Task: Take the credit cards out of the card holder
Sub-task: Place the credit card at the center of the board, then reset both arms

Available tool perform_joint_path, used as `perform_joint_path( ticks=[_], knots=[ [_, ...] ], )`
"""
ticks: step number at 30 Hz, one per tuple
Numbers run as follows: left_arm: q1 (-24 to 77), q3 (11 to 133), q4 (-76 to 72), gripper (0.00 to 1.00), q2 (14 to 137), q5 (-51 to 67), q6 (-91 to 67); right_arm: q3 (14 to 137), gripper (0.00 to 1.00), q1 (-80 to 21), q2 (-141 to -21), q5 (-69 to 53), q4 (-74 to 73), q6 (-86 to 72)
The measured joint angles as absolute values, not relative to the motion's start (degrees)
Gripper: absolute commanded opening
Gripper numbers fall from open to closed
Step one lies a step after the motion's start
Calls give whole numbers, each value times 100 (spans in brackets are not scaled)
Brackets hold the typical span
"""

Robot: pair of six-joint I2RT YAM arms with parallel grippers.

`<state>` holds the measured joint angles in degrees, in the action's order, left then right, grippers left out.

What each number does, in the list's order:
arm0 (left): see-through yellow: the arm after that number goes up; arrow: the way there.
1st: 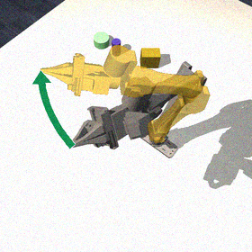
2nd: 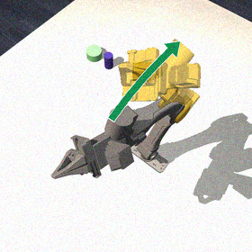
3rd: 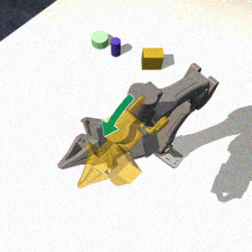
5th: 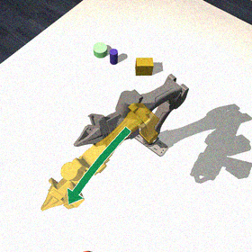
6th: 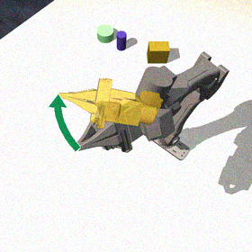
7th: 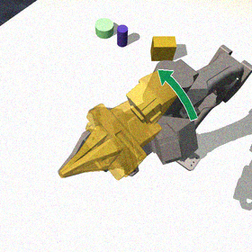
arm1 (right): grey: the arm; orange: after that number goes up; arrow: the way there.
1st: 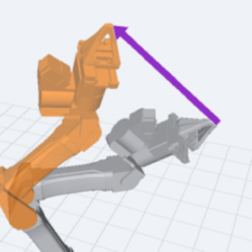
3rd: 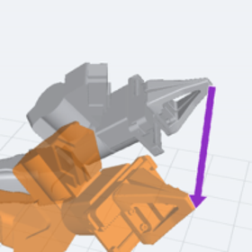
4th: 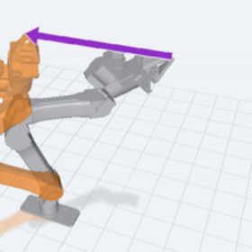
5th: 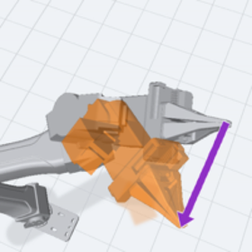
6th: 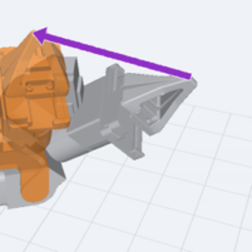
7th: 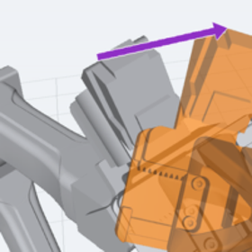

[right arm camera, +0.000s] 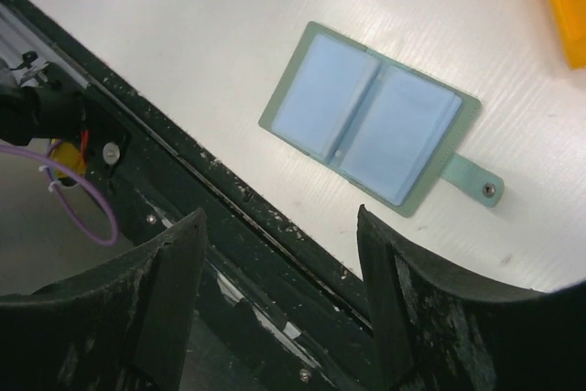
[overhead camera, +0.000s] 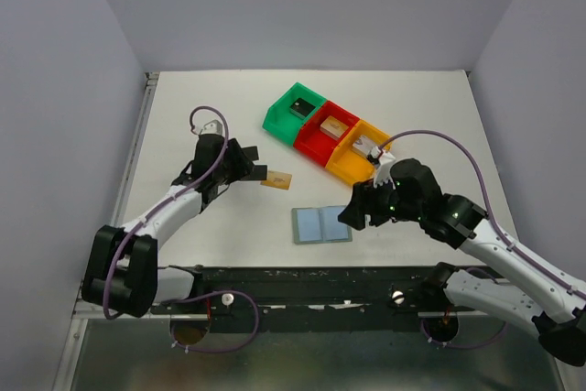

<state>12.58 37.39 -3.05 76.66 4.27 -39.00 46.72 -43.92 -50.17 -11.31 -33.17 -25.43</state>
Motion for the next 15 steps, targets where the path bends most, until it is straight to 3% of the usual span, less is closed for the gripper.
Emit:
perform_joint_path(
  ticks=[1,2,3,8,15],
  knots=[
    [1461,3763,-75,76,7456,143,-3948,4619,76,-4392,-4967,-1066,-3317,-2545],
    [1588,3778,43,77,7330,1,-3964,4565,77,-4392,-4901,-978,-3319,-2550],
    [1791,3802,266,87,7065,-261,-4010,4501,77,-4392,-4816,-871,-3326,-2558],
    [2075,4084,1350,89,6215,-1155,-4348,4298,78,-4392,-4150,-56,-3509,-2650],
    [2084,4429,2915,92,6001,-1649,-4574,4003,81,-4390,-3240,1186,-3874,-2891]
  ],
)
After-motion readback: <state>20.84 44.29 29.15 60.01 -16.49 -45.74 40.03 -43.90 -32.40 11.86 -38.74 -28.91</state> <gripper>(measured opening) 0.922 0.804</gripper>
